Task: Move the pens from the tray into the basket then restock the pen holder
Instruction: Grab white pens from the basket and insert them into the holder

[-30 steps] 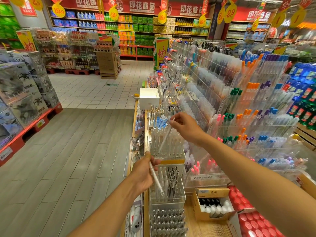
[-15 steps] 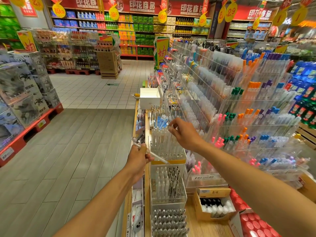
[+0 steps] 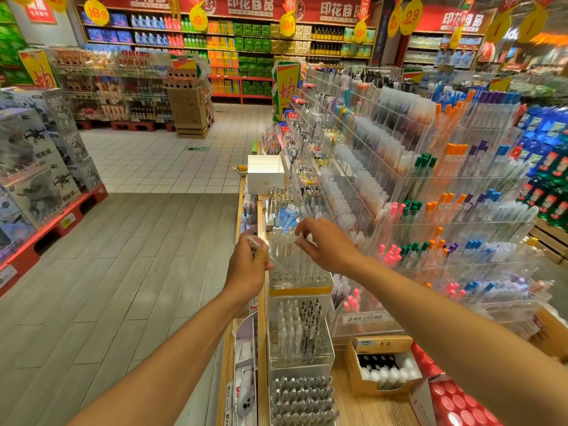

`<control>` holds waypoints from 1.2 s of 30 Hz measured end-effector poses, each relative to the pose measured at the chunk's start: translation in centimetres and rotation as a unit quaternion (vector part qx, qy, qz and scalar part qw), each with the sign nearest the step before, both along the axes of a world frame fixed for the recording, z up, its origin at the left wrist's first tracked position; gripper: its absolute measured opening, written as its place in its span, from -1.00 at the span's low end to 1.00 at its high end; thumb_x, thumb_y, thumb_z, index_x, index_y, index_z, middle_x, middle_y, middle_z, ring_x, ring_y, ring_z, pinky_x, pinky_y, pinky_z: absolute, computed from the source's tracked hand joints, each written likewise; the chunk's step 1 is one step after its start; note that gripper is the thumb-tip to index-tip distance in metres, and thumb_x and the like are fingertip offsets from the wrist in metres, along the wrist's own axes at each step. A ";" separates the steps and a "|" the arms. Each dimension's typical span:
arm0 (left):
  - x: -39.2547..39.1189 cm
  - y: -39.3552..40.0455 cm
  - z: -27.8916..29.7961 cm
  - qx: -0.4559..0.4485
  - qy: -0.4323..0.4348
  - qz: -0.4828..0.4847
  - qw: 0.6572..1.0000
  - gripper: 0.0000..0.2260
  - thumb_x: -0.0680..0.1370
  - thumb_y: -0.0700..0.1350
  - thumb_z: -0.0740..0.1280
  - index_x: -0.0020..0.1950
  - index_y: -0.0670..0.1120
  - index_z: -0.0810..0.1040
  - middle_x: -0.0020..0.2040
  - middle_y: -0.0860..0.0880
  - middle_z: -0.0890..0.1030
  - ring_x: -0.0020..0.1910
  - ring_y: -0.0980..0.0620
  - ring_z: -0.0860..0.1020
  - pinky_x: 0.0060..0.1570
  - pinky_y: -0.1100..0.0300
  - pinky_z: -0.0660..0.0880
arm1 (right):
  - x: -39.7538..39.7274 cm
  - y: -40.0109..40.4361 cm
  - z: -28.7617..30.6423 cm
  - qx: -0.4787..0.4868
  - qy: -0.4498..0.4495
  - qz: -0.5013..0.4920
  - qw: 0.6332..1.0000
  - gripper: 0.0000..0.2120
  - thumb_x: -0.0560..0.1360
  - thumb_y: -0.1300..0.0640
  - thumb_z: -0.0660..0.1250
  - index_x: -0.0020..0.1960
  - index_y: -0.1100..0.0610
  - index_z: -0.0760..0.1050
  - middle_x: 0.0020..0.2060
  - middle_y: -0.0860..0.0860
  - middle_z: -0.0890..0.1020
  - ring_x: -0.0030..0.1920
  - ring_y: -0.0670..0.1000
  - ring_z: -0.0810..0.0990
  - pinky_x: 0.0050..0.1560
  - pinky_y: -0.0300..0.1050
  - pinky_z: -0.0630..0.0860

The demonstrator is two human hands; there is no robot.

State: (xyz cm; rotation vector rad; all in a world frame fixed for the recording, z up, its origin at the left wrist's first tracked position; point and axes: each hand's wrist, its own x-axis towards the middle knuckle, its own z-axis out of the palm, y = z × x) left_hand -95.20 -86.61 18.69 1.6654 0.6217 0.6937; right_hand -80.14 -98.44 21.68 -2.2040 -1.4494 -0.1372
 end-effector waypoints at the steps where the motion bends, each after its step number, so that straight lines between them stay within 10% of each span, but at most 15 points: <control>1: 0.2 0.0 0.0 0.016 0.006 -0.007 1.000 -0.91 0.68 -0.16 0.19 0.12 -0.17 0.42 0.06 -0.08 0.54 -0.07 -0.02 0.60 -0.04 0.16 0.61 | 0.0 0.0 0.0 -0.005 -0.010 0.003 1.000 -0.87 0.58 0.04 0.29 0.09 0.06 0.48 -0.10 -0.07 0.56 -0.12 -0.09 0.39 -0.15 -0.18 0.28; 6: 0.8 -0.2 0.4 0.092 0.022 -0.028 0.995 -0.93 0.66 -0.22 0.23 0.02 -0.20 0.46 0.00 0.02 0.50 -0.06 -0.07 0.58 -0.19 0.33 0.58 | 0.4 0.1 0.1 -0.048 -0.069 0.012 0.996 -0.83 0.54 0.02 0.36 0.08 0.07 0.57 -0.02 -0.01 0.56 0.03 0.02 0.42 -0.03 -0.17 0.29; 17: 2.7 0.5 1.7 0.223 0.091 -0.079 0.967 -0.95 0.62 -0.30 0.27 -0.02 -0.27 0.47 0.02 -0.18 0.52 -0.05 -0.27 0.53 -0.03 -0.23 0.56 | 0.0 0.3 -0.1 -0.040 -0.090 -0.002 0.995 -0.81 0.53 -0.02 0.36 0.09 0.03 0.60 -0.03 -0.05 0.52 0.02 0.01 0.39 -0.03 -0.13 0.32; 36: 4.4 0.5 -0.6 0.202 0.151 -0.048 0.966 -0.86 0.52 -0.18 0.47 -0.16 0.04 0.60 -0.28 0.17 0.58 -0.22 0.09 0.59 -0.15 0.17 0.53 | -0.4 -0.2 -1.2 0.002 -0.067 -0.030 0.997 -0.78 0.53 -0.02 0.35 0.14 0.02 0.60 0.03 -0.03 0.53 0.08 0.01 0.40 0.01 -0.10 0.32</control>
